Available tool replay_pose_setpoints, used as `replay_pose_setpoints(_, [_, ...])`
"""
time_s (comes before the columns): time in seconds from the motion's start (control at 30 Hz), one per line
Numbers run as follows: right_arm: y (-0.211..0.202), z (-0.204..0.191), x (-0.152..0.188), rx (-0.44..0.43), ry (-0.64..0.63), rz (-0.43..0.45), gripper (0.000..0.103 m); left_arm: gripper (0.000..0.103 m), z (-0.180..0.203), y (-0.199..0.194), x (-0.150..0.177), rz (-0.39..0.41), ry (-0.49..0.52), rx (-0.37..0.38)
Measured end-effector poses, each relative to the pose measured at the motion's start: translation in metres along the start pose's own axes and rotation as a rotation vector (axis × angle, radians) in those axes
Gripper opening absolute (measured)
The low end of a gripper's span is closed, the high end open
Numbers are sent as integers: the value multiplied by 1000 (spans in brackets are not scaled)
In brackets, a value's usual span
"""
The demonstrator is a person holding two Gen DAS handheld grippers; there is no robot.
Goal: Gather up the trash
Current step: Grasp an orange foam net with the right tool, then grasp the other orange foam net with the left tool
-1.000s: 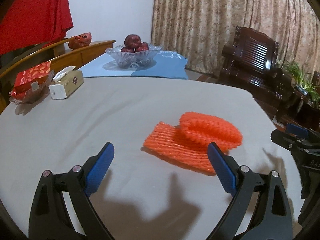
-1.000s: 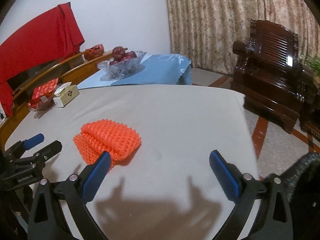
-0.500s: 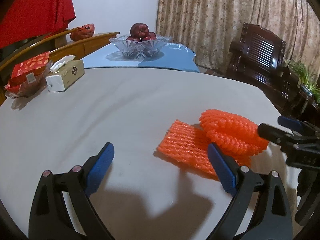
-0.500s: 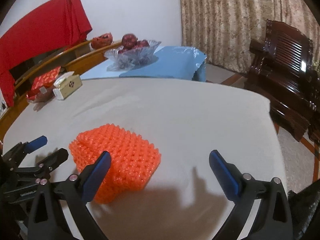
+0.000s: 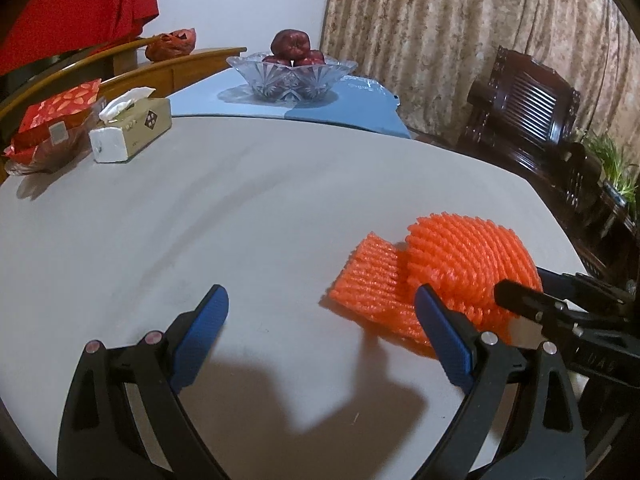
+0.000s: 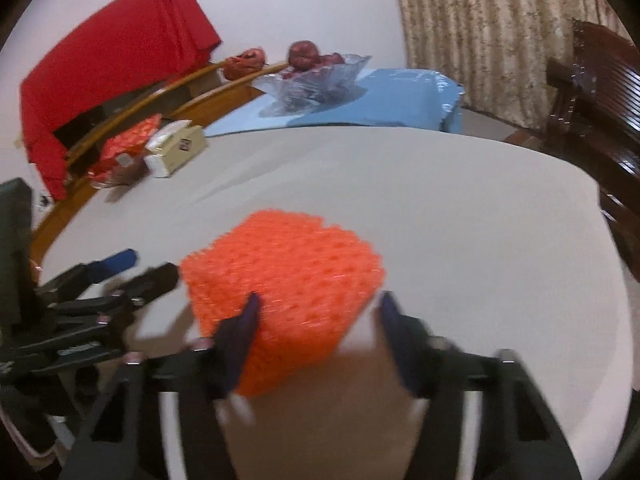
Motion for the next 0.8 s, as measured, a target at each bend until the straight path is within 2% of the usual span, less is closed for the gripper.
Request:
replay_pose_setpoints(0.1, [-1, -8, -1, -24, -23, 8, 29, 91, 2, 1, 0, -7, 10, 1])
replay_pose_setpoints(0.13, [-1, -10, -1, -27, -31, 11, 26, 91, 3, 1, 0, -9, 13, 0])
replay_pose_setpoints(0.4, [-13, -9, -2, -44, -11, 37, 24, 91, 14, 8, 3, -40, 38, 26])
replay_pose_setpoints(0.8, [-35, 22, -9, -3, 67, 96, 24, 91, 44, 29, 7, -105, 25, 106])
Point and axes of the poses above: each gripper's, at about its wrist camera, not at the fingertips, and y roughly the way its jaws point, z to its right, x to its underside, the point moved 10 cm from there along y, roughly the way its jaws point, and after that the axes turned 3 degrees about -y, right-handed, at the moved point
